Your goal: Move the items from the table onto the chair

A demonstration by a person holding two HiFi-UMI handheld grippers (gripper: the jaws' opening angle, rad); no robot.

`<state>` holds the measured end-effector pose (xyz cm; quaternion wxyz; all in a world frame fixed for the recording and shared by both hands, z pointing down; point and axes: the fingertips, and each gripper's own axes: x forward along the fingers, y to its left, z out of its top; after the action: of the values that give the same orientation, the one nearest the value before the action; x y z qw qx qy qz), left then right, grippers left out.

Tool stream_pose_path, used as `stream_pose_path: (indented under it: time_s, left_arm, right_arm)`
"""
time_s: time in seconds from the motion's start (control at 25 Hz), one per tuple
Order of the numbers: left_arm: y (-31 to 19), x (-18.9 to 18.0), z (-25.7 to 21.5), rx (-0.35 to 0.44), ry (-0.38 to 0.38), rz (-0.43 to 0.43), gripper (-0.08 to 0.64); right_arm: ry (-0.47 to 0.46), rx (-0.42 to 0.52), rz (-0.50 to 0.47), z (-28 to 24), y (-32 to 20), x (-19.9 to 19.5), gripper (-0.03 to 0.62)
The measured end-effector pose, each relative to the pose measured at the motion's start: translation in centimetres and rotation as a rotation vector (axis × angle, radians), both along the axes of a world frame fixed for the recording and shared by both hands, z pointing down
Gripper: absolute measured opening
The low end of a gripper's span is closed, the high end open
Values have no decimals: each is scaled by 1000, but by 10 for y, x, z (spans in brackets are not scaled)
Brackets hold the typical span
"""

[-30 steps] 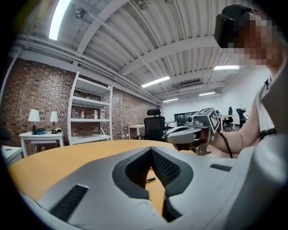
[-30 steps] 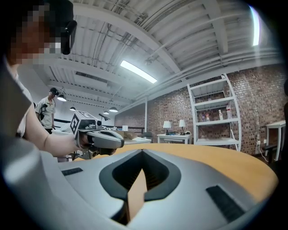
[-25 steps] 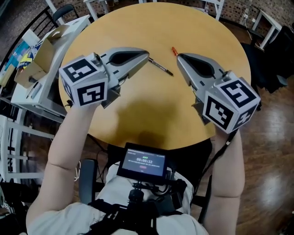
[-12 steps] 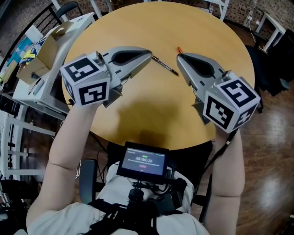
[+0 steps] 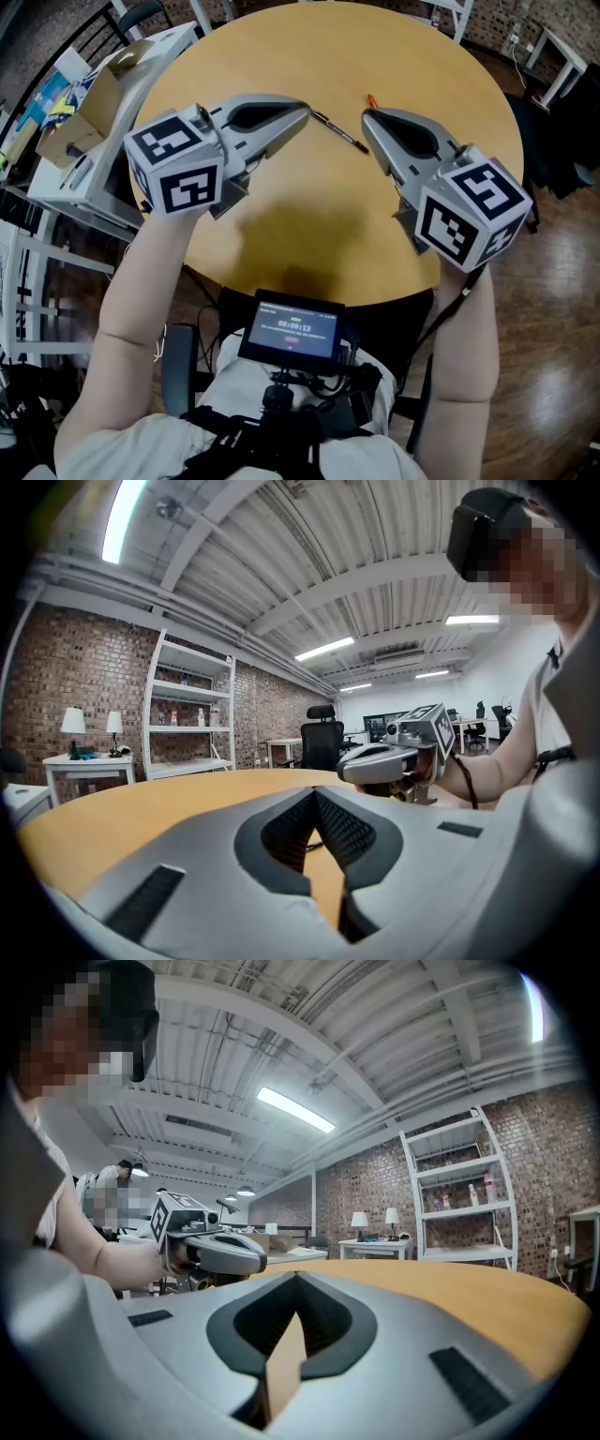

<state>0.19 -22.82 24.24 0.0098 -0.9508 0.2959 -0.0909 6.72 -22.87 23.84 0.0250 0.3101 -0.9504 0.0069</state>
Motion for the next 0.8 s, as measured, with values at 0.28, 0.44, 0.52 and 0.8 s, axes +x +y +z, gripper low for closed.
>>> stream_pose_path:
  time_s: [0.28, 0.44, 0.52, 0.8]
  left_arm:
    - [2, 2, 4, 29, -58, 7, 0]
    - [-1, -1, 20, 88, -224, 20, 10]
    - [-2, 0, 28, 116, -322, 41, 17]
    - [-1, 13, 56, 176, -596, 180, 18]
  right_arm:
    - [-5, -6, -1, 3, 1, 1, 3]
    - [-9, -13, 0, 6, -1, 1, 3]
    - [-12, -11, 1, 6, -1, 2, 3]
    - [-22, -14, 4, 8, 0, 5, 3]
